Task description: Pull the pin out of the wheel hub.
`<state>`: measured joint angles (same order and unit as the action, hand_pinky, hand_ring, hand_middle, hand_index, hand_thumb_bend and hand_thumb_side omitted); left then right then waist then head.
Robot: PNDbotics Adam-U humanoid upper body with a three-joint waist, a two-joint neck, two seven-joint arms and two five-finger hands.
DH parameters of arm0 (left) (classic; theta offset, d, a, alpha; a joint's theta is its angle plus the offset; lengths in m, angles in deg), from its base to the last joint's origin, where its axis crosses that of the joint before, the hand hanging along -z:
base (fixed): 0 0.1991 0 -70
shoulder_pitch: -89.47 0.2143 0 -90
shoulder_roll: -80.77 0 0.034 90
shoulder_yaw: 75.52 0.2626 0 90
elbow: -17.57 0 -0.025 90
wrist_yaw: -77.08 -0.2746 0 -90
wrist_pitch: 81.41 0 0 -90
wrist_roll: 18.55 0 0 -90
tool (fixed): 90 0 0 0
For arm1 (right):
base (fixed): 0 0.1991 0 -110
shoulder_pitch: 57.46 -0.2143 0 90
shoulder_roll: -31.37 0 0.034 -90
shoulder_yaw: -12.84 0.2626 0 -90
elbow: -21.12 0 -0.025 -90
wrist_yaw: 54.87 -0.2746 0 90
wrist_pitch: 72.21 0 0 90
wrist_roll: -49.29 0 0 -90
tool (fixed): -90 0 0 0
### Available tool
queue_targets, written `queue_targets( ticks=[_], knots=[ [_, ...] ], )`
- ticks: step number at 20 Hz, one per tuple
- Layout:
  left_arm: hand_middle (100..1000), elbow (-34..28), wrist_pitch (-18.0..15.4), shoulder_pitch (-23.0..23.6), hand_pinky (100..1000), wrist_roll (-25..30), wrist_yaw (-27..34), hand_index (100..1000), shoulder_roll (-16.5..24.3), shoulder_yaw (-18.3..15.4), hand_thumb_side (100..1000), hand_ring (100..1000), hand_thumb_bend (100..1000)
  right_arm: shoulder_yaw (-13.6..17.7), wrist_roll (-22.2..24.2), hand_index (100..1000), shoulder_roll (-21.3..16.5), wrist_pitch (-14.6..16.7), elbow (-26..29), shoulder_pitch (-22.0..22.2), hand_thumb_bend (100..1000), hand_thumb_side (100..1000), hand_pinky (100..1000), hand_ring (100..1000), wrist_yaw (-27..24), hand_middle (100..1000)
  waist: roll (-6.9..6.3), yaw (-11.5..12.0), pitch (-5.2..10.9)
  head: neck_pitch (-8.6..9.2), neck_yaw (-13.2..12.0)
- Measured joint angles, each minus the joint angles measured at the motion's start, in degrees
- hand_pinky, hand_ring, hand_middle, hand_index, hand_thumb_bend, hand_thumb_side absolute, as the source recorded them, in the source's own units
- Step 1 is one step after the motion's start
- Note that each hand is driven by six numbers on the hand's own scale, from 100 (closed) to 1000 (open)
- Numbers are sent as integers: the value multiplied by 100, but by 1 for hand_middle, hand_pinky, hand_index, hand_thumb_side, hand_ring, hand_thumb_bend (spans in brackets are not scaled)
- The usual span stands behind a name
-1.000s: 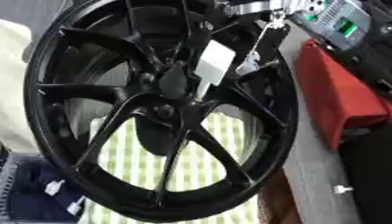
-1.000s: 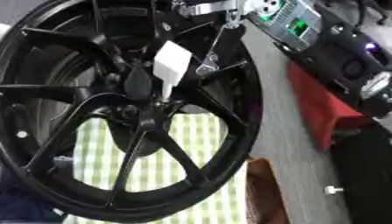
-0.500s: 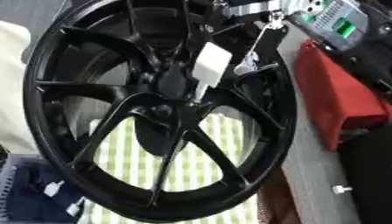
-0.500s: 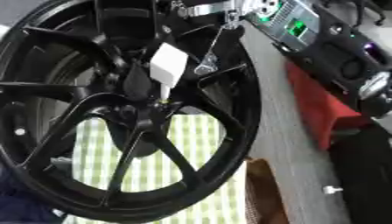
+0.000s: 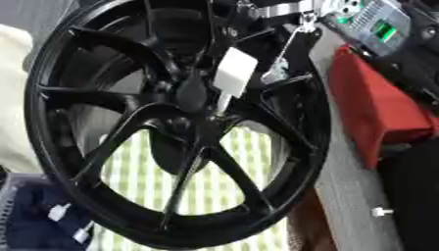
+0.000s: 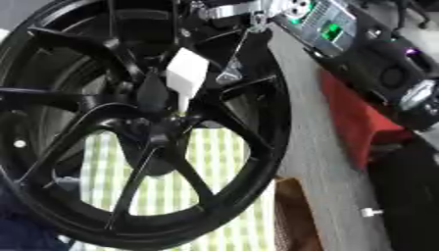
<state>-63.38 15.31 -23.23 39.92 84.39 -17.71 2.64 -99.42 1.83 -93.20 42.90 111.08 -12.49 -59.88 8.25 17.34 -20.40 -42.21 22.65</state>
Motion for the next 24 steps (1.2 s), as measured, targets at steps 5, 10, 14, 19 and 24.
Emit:
queue_targets(
  ticks=[5, 10, 14, 19, 24],
  knots=[
    [533, 1, 9, 4, 706, -10, 0, 758, 0, -1, 694, 602, 389, 7, -88, 785, -74, 88, 69, 0, 451, 100, 797, 799, 90, 646, 3, -28, 64, -2, 15],
    [533, 3, 12, 24, 706, -13, 0, 758, 0, -2, 693, 602, 391, 17, -117, 784, -114, 117, 97, -11, 459, 100, 793, 797, 88, 640, 7, -44, 105, -2, 19],
    [533, 6, 13, 41, 706, -14, 0, 758, 0, -3, 692, 602, 393, 15, -112, 781, -119, 112, 99, -13, 473, 100, 784, 792, 32, 632, 24, -48, 139, -4, 21],
    [533, 25, 20, 41, 706, -21, 0, 758, 0, -3, 691, 601, 395, -36, -75, 789, -119, 75, 99, -36, 513, 100, 780, 792, -107, 638, 34, -47, 167, -7, 49],
    [532, 33, 24, 41, 706, -26, 0, 758, -3, -4, 687, 601, 400, -111, -49, 806, -118, 49, 99, -44, 567, 123, 778, 790, -122, 650, 38, -33, 197, -44, 77]
  ],
)
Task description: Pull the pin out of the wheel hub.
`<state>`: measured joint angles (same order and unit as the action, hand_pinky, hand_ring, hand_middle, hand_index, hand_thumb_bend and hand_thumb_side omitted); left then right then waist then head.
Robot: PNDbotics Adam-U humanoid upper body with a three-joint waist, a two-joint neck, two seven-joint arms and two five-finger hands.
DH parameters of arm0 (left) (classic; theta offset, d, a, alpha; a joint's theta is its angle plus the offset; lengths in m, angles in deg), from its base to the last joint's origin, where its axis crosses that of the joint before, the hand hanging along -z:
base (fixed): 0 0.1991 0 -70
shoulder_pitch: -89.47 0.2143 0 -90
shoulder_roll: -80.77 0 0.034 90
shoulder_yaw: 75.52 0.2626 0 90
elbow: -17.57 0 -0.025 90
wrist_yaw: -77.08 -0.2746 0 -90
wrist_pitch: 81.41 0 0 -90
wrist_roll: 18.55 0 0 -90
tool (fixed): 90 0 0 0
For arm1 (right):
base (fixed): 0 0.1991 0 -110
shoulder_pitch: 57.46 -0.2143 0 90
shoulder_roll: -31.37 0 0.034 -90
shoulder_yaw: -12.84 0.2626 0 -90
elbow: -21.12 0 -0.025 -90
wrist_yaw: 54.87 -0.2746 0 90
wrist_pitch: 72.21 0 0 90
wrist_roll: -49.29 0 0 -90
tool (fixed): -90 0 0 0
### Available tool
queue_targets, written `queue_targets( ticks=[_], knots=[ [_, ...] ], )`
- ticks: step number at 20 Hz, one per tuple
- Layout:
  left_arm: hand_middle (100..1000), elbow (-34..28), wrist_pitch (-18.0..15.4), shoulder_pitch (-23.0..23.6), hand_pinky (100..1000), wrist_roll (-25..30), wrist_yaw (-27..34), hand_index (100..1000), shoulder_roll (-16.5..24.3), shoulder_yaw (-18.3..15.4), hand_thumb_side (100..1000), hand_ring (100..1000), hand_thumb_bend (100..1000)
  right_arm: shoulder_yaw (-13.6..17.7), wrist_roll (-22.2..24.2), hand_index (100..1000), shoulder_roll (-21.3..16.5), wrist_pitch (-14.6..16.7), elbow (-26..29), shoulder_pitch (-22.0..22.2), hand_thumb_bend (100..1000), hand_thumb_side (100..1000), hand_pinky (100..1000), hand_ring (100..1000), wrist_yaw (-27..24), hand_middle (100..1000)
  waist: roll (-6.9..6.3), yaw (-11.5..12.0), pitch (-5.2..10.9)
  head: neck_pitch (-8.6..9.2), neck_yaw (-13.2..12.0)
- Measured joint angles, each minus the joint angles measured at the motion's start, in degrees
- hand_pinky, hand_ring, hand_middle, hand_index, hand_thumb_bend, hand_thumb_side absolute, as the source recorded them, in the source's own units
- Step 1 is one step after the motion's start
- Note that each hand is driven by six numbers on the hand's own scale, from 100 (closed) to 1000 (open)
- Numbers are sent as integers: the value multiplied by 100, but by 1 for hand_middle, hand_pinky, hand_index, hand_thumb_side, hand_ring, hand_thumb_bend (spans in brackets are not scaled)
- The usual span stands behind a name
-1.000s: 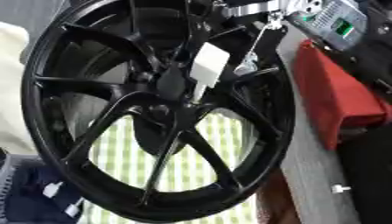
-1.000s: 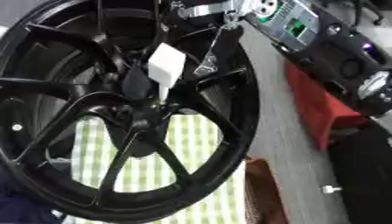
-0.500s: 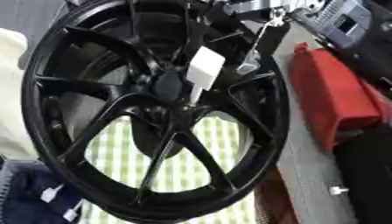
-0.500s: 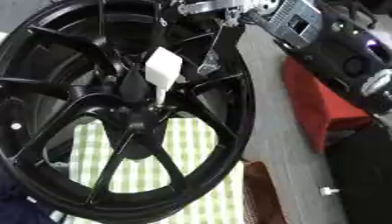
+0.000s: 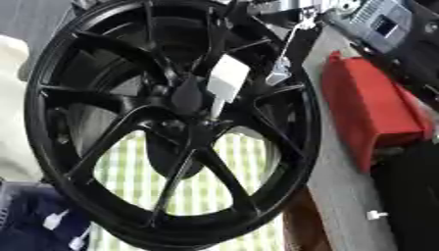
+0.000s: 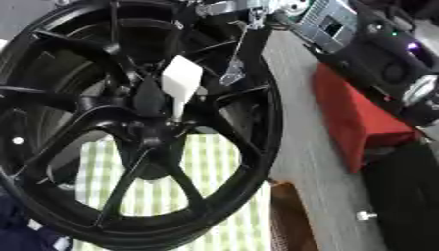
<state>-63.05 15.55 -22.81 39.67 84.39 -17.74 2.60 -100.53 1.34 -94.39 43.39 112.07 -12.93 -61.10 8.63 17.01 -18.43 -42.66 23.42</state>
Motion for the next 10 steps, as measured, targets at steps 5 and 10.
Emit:
queue_targets(
  ticks=[5, 10],
  knots=[
    [531, 0, 12, -1, 705, -12, 0, 757, -45, -3, 684, 600, 404, -48, 16, 804, 6, -16, -3, -22, 586, 139, 774, 781, 1, 639, 21, 28, 13, -39, 42],
    [531, 0, 19, -1, 705, -19, 0, 757, -46, -5, 683, 600, 405, -66, 43, 791, 16, -43, -40, -35, 587, 144, 767, 771, 2, 619, 29, 34, 68, -90, 67]
  ],
)
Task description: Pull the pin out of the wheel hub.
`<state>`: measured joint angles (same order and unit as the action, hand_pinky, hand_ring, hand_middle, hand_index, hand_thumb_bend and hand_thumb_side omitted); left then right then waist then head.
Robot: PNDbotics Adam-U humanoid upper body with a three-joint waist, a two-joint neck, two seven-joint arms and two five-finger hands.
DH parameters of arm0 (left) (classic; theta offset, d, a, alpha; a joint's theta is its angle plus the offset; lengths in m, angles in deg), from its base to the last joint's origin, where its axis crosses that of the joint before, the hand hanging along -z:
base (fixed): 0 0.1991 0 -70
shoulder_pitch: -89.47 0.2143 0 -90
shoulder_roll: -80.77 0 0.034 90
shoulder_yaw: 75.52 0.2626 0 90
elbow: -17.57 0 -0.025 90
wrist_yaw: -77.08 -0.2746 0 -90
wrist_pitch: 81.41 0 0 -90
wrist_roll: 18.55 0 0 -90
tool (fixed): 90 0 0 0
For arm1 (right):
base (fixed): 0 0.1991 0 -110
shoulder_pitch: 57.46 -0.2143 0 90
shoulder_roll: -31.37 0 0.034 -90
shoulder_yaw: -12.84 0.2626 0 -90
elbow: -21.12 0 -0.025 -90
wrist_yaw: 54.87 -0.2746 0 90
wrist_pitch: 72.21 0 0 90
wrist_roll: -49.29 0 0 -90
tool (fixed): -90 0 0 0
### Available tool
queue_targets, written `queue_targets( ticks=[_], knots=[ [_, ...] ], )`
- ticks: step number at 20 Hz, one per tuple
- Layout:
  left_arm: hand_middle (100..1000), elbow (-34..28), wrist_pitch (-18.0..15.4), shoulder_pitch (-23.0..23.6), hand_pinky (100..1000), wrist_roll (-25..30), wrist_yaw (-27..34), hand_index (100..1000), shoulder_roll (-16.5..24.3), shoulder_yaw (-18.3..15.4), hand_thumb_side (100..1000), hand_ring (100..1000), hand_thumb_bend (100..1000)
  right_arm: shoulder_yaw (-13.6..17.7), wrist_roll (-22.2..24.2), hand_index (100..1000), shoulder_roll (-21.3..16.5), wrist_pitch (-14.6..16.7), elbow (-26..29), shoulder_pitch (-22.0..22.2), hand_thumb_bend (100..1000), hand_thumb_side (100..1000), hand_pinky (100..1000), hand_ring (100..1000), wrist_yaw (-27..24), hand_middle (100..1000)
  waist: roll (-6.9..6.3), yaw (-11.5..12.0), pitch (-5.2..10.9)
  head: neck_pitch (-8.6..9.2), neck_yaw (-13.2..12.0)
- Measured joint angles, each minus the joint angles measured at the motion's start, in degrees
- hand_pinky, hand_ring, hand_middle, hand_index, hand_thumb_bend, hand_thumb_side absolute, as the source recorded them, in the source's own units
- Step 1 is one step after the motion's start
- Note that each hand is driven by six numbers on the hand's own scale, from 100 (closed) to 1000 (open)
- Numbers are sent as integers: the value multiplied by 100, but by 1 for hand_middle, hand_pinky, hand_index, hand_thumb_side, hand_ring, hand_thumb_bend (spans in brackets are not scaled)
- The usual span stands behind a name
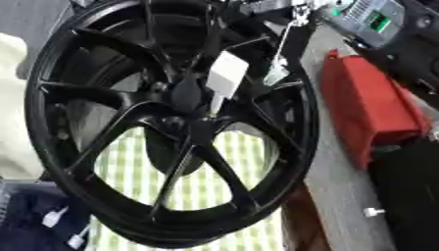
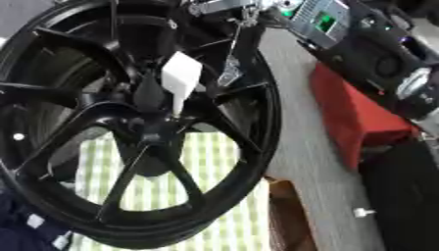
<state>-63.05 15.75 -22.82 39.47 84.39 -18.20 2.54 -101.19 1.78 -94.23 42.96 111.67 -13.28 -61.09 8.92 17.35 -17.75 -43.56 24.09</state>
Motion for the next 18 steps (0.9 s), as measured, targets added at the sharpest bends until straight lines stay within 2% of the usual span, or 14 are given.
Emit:
queue_targets(
  ticks=[18],
  knots=[
    [529, 0, 17, -10, 704, -17, 0, 756, -47, -14, 678, 598, 411, -2, 40, 719, 83, -40, -107, -2, 542, 100, 748, 735, -26, 550, 6, 48, 6, -23, 28]
  ],
)
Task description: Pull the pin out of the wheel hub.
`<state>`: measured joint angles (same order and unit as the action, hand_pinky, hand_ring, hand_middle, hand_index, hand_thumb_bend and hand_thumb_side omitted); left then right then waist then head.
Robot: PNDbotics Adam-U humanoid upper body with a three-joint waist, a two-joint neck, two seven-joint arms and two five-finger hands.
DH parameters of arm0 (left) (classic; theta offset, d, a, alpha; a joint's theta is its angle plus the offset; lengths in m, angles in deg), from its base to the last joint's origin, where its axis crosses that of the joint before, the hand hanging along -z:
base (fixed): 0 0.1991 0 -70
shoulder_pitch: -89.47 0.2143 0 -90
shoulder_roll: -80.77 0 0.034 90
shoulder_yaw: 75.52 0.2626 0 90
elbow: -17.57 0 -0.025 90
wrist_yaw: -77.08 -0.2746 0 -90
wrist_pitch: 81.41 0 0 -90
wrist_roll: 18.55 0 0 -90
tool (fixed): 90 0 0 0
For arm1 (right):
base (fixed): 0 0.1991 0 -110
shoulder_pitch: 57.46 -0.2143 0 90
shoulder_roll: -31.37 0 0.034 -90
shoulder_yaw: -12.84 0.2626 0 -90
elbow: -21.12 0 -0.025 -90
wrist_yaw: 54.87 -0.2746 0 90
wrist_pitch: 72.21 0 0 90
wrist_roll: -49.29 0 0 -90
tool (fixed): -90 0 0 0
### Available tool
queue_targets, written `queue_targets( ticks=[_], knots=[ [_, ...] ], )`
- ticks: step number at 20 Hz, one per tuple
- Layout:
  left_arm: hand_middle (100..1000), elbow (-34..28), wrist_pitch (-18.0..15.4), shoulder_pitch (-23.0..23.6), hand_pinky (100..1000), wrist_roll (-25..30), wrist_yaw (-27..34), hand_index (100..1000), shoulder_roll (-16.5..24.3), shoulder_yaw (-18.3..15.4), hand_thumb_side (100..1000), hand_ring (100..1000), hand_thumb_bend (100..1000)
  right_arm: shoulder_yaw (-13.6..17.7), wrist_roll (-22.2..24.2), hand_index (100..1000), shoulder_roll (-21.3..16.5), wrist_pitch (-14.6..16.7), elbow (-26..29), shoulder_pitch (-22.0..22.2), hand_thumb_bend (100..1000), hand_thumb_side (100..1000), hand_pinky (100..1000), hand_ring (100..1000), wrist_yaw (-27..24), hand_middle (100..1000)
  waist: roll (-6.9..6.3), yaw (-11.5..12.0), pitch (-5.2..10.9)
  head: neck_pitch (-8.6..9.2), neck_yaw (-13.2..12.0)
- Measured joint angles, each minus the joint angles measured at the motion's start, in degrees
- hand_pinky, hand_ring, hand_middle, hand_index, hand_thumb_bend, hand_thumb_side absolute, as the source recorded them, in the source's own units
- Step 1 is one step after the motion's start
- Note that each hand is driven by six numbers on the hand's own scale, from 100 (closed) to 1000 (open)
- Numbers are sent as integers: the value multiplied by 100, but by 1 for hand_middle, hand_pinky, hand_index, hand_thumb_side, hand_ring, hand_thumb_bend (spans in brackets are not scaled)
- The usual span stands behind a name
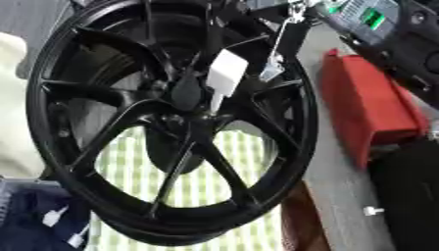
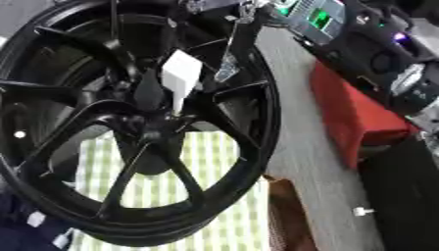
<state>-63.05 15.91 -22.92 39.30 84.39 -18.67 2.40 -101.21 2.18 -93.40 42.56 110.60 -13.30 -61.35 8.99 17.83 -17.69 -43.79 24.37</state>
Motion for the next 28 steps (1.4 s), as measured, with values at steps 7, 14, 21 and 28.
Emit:
queue_targets(
  ticks=[7, 14, 21, 28],
  knots=[
    [529, 0, 1, -4, 704, -1, 0, 756, -1, -11, 676, 598, 413, -3, 11, 658, 11, -11, -30, 42, 444, 100, 735, 716, -26, 489, 15, 24, 0, 0, 1],
    [528, 0, 5, -12, 703, -5, 0, 756, -3, -12, 675, 597, 416, -5, 55, 623, 11, -55, -33, 48, 356, 100, 730, 706, -71, 454, 15, 28, 0, 0, 1],
    [527, 0, 15, -17, 703, -15, 0, 756, -3, -13, 672, 596, 418, -5, 65, 581, 11, -65, -33, 52, 317, 100, 723, 695, -103, 408, 15, 30, 0, -1, 2],
    [527, 0, 19, -17, 702, -23, 0, 756, -3, -13, 671, 596, 421, -2, 106, 516, 11, -106, -34, 57, 320, 100, 719, 680, -147, 346, 15, 26, 0, -1, 16]
  ],
)
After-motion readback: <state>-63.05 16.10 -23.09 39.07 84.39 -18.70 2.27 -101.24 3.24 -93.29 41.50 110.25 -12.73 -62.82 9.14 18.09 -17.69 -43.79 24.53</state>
